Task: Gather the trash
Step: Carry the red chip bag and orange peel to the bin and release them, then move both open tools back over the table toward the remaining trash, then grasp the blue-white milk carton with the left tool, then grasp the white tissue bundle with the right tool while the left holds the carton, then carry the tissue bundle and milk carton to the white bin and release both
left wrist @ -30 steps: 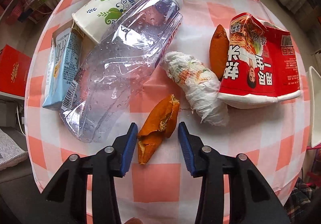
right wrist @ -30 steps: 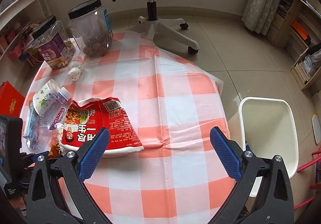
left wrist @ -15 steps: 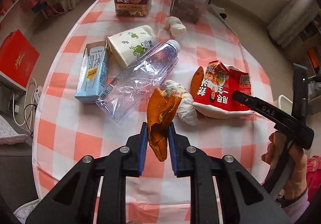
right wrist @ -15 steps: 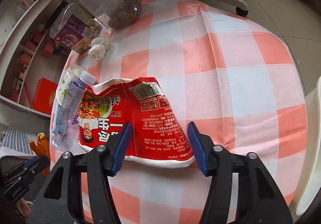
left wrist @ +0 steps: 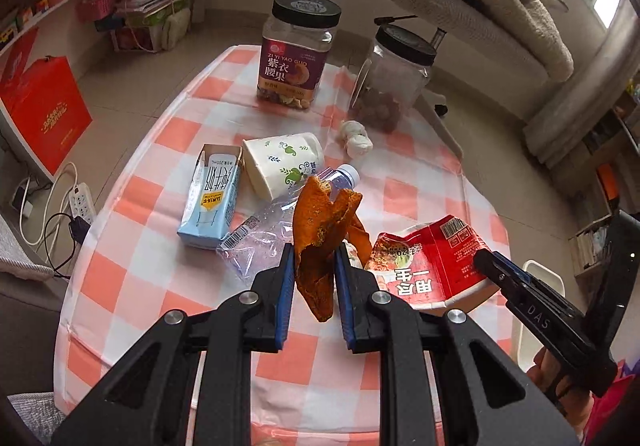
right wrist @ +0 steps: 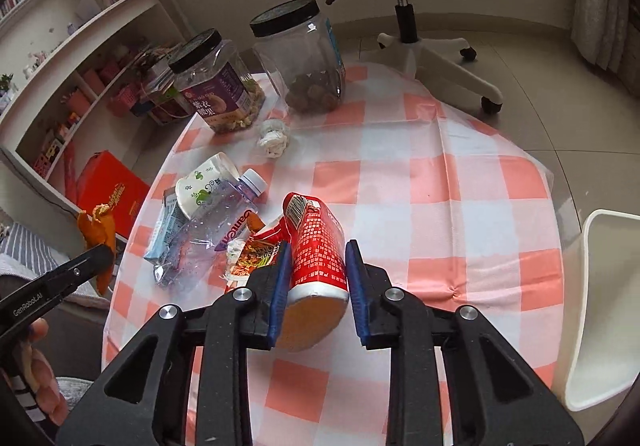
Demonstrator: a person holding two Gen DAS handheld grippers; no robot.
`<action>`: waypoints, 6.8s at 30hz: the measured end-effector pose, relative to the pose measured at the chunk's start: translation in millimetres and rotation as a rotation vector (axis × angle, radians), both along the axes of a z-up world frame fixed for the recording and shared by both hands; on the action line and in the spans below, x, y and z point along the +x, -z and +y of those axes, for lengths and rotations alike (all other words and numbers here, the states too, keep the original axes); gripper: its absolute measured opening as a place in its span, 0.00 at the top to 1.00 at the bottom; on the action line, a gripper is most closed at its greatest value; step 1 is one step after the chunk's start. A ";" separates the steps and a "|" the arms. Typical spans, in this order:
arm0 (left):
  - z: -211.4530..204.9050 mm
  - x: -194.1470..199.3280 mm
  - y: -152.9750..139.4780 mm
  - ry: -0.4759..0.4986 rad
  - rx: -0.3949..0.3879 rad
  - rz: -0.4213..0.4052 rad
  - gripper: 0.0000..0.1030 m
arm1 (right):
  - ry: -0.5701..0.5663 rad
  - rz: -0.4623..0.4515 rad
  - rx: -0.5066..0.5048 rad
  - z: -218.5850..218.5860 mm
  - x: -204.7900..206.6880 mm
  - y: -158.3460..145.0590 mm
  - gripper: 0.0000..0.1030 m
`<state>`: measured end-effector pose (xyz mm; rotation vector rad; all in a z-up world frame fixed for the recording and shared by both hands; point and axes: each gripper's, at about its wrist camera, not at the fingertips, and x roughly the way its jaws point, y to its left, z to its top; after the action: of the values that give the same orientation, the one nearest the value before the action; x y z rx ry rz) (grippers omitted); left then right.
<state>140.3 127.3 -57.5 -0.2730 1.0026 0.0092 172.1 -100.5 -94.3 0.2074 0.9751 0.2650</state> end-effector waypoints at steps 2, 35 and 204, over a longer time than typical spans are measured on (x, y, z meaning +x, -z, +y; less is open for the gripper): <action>-3.3 -1.2 -2.4 0.007 -0.005 -0.007 0.81 | -0.004 -0.038 -0.018 0.2 -7.7 -10.7 0.75; -117.0 -15.9 -10.6 0.177 0.032 -0.093 0.81 | 0.304 -0.224 -0.172 -160.6 -70.7 -71.7 0.75; 16.4 -38.2 -19.7 -0.160 0.127 -0.014 0.45 | -0.086 -0.022 -0.075 48.4 -19.0 -11.0 0.68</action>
<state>102.1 143.7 -37.8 -0.2364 0.9595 0.2156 153.1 -52.0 -83.3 0.0940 0.9721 0.3087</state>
